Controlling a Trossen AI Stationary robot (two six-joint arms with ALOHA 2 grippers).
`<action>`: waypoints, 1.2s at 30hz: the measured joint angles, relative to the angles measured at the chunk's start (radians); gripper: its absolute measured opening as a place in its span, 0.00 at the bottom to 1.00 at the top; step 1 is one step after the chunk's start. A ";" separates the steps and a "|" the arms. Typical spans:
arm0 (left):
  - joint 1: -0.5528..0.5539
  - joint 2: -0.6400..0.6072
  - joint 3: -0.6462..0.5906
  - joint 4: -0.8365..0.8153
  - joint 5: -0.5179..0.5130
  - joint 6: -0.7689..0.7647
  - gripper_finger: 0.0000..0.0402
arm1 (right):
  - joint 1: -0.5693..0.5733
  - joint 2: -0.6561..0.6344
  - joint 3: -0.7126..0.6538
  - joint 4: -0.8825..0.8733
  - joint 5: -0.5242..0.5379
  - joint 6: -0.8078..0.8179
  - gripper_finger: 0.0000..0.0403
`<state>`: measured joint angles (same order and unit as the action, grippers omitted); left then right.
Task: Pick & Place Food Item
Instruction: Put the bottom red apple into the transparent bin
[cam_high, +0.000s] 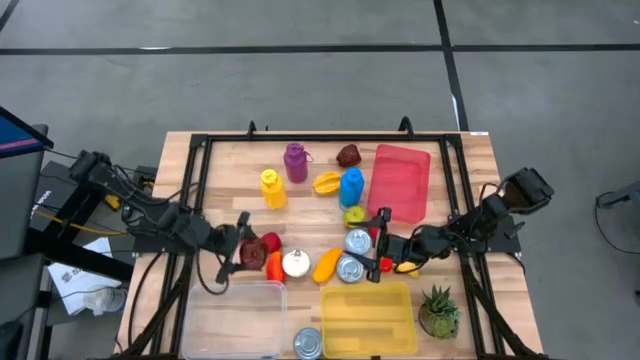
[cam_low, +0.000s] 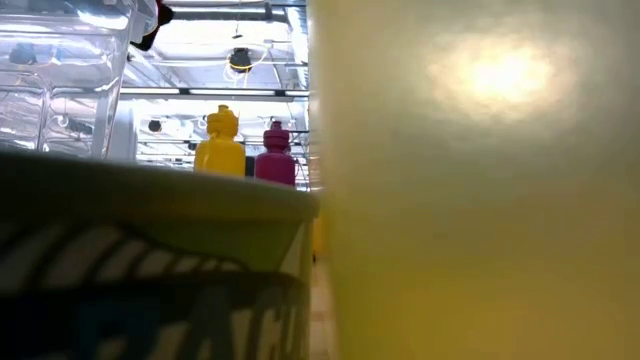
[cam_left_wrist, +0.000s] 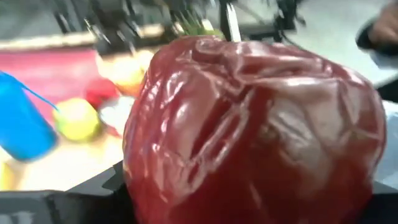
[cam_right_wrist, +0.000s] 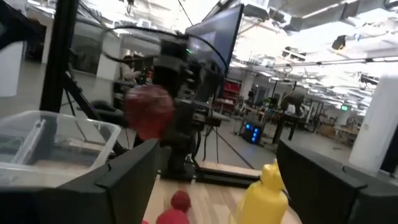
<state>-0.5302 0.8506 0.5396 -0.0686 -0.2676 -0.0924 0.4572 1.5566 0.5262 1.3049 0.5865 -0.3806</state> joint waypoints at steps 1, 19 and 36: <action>-0.018 0.026 0.025 -0.035 -0.006 -0.020 0.68 | 0.000 0.000 0.000 -0.003 0.000 0.004 0.77; -0.277 0.354 0.367 -0.527 0.032 -0.383 0.69 | 0.008 0.000 0.000 -0.020 0.016 0.015 0.77; -0.285 0.448 0.360 -0.576 0.136 -0.434 0.69 | 0.008 0.000 0.001 -0.079 0.053 0.033 0.77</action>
<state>-0.8150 1.2985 0.8996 -0.6442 -0.1312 -0.5260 0.4652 1.5570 0.5270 1.2263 0.6397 -0.3473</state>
